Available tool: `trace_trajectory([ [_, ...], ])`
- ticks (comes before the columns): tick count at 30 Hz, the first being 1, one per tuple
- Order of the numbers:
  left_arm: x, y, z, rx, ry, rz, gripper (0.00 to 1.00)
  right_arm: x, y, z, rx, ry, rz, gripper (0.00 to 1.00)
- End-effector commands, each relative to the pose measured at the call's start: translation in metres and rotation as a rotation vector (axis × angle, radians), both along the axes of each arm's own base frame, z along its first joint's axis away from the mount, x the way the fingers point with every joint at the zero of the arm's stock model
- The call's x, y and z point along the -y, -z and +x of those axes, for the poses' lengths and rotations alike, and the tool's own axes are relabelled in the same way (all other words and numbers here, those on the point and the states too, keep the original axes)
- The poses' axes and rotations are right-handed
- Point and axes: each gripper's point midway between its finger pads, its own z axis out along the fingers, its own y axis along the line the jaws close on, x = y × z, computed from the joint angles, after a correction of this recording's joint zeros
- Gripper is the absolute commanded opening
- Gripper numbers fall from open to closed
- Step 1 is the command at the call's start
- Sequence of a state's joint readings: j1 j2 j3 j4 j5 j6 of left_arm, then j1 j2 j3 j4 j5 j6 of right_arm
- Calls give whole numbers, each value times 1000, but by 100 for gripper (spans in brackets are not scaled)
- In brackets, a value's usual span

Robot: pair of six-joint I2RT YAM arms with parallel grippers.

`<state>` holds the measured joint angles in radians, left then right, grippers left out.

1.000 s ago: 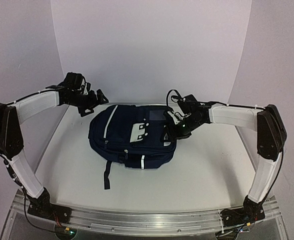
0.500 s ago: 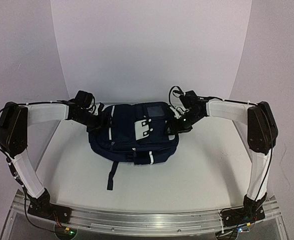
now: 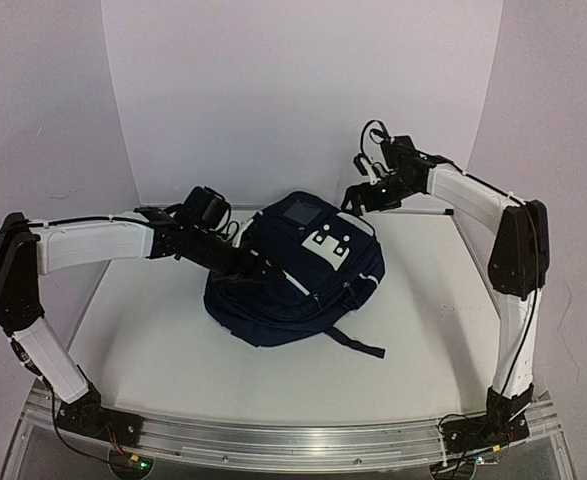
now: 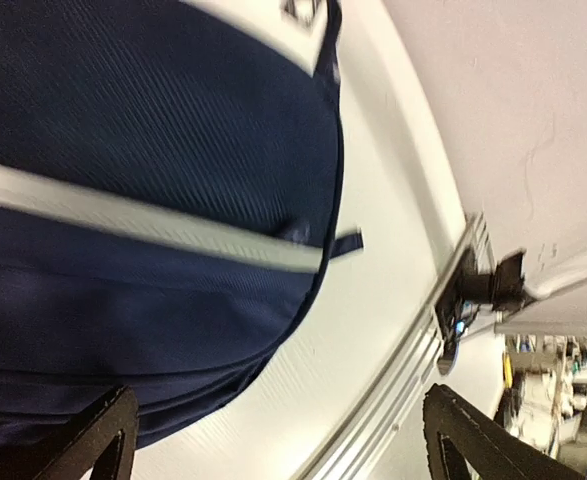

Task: Pack the student bag
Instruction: Adjust the student bag at the center of the board.

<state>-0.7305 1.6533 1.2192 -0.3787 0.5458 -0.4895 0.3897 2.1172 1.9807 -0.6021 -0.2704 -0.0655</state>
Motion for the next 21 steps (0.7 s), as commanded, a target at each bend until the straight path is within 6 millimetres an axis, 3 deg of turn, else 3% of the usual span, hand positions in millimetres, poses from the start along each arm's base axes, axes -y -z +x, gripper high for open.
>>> trace_trajectory([
  [1,-42,-76,66,170,-211,-72,100,20,-60,-34,45,23,69,98],
  [6,-111,-70,135,144,-441,-49,100,14,-23,-91,-157,-21,175,98],
  [10,-121,-52,169,134,-461,30,100,1,13,-148,-323,-139,287,98],
  [12,-116,-30,180,96,-443,58,100,0,24,-160,-365,-147,315,98],
  [16,-95,6,178,4,-362,20,100,2,56,-174,-449,-145,311,98],
  [21,-58,23,132,13,-238,-3,100,-2,78,-171,-498,-154,304,98],
])
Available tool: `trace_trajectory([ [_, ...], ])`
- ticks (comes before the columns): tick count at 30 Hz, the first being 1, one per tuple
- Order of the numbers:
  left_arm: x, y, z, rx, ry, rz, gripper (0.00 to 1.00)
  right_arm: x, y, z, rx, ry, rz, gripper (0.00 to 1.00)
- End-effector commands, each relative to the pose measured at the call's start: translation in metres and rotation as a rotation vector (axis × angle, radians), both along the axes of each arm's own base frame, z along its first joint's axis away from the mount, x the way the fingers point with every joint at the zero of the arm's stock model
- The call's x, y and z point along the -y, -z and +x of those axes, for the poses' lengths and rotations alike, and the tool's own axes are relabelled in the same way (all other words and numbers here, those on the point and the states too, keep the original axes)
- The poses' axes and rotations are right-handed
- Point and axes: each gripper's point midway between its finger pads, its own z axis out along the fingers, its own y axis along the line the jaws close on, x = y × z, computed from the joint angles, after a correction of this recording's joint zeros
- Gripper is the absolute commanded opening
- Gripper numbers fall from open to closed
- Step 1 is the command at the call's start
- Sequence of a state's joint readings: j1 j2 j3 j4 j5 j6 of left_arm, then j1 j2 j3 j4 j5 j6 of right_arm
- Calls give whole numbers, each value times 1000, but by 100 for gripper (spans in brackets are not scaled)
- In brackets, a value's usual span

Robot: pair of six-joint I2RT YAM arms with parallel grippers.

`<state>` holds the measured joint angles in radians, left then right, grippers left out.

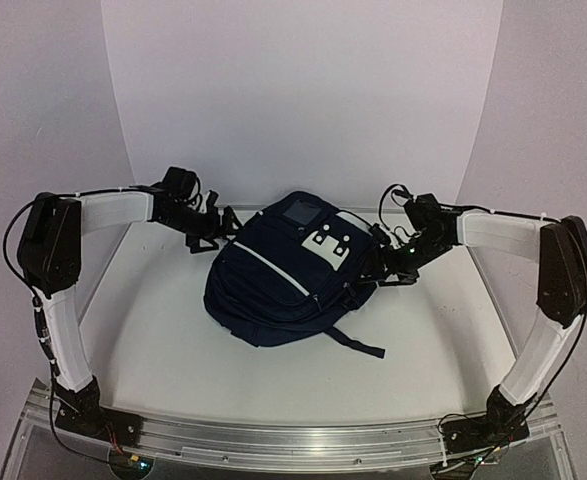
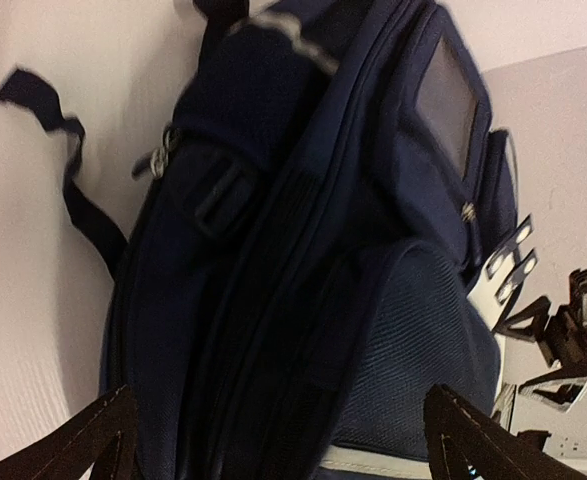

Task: Pack the student bag
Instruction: Adjust the student bag at the center of the board.

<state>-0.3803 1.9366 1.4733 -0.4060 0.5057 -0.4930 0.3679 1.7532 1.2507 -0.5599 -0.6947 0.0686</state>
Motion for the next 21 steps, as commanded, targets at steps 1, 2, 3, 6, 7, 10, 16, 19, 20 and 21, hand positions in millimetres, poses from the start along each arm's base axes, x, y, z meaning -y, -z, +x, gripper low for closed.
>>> trace_trajectory([
  [1,50,-12,-49,62,173,-56,100,-15,5,12,-7,-28,57,98],
  [2,60,-14,-59,69,197,-65,100,-17,6,16,-10,-30,61,98],
  [3,67,-12,-70,67,217,-72,100,-20,7,22,-12,-30,65,98],
  [6,91,-6,-103,58,264,-66,100,-29,8,42,-3,-24,81,98],
  [7,98,-3,-112,53,271,-72,100,-33,8,49,-3,-23,94,98],
  [10,111,3,-134,36,284,-86,100,-46,4,61,-19,-35,147,98],
  [16,119,16,-166,-12,263,-115,100,-57,5,50,-23,-83,159,98],
  [19,128,21,-181,-24,292,-108,100,-57,10,44,-27,-92,147,98],
  [20,131,23,-188,-27,307,-96,100,-56,12,43,-34,-91,147,98],
  [21,132,26,-192,-36,315,-84,100,-57,12,40,-42,-94,152,98],
])
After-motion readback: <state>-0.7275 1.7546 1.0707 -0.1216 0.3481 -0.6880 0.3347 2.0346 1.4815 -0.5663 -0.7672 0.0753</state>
